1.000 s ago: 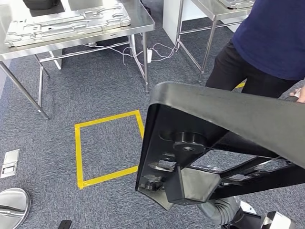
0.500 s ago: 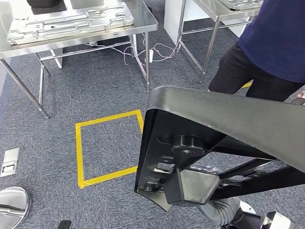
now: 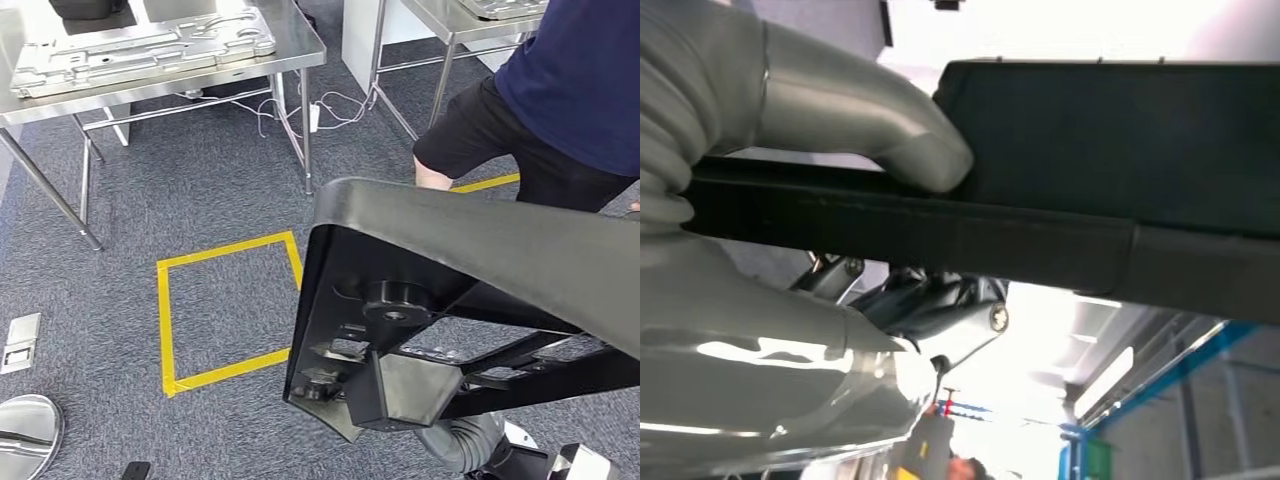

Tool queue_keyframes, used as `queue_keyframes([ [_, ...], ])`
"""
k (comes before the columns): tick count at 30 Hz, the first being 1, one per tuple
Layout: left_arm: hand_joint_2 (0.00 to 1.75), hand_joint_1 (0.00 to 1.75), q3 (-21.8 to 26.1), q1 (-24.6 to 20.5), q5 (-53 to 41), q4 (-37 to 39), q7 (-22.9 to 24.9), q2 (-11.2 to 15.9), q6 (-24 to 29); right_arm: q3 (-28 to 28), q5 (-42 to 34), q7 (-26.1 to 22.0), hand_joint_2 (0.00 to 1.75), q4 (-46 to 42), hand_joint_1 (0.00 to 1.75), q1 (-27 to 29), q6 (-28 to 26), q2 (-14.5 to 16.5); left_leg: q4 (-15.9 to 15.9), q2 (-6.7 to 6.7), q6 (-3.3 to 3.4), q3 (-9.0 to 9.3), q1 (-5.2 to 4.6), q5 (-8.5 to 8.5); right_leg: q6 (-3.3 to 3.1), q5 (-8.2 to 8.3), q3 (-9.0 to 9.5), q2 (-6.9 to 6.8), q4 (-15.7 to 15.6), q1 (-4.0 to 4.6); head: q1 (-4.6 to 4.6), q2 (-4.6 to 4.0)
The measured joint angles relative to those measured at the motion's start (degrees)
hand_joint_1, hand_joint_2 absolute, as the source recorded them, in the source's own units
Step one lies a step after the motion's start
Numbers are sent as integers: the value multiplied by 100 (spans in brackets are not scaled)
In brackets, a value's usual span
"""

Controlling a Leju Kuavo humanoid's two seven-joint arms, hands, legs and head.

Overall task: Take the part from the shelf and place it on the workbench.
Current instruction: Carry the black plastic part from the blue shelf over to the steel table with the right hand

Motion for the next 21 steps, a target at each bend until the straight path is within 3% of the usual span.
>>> queue_keyframes([
  [2,175,0,-1,-5,0,0,-1,-4,0,1,0,0,175,-2,175,-4,0,1,243,-1,-57,-90,12,-191,-69,10,4,-17,-13,-22,-1,0],
  [5,175,0,0,5,0,0,-1,-7,0,1,0,0,175,-2,175,-2,0,2,1342,-2,-124,-580,34,-734,-109,7,-1,-37,-10,-29,-1,0],
  [6,175,0,0,11,0,0,-1,-7,0,1,1,0,175,-2,175,-1,0,2,1609,-2,-130,-706,36,-802,-110,5,1,-38,-9,-28,-1,0],
  [7,175,0,0,15,0,0,-1,-7,0,1,1,0,175,-1,175,-1,0,2,1662,-2,-126,-739,36,-752,-109,2,7,-36,-8,-27,-1,0],
  [8,175,0,0,17,0,0,0,-8,0,1,1,0,175,-1,175,-1,0,2,1468,-2,-113,-658,35,-589,-106,-3,19,-32,-8,-27,-1,0],
  [10,175,0,0,14,0,0,0,-7,0,1,1,0,175,-1,175,-3,0,2,683,-6,-63,-307,29,-158,-90,-20,48,-21,-8,-25,-1,0],
  [12,175,0,0,6,0,0,-1,-4,0,1,0,0,175,-1,175,-6,0,3,132,-14,-12,-80,5,47,-53,-32,36,-10,3,-13,-1,0],
  [15,175,0,-1,5,0,0,0,-4,0,2,0,2,175,-3,175,-6,0,3,1,-18,40,-62,-4,46,41,-31,11,-7,-6,-15,0,0],
  [17,175,0,-1,5,0,0,-1,-4,1,1,0,1,175,-5,175,-12,0,1,-47,-11,98,-43,25,78,91,-164,-35,-7,144,-14,2,0],
  [20,175,0,0,1,0,0,-2,-3,2,-1,1,-1,175,-3,175,-8,0,-1,-66,4,136,-35,34,89,126,-685,-481,-6,1139,-17,3,0],
  [21,175,0,0,4,0,0,-1,-3,1,-1,1,0,175,-2,175,-2,0,-1,-66,8,137,-34,31,88,137,-787,-635,-6,1461,-18,2,0],
])
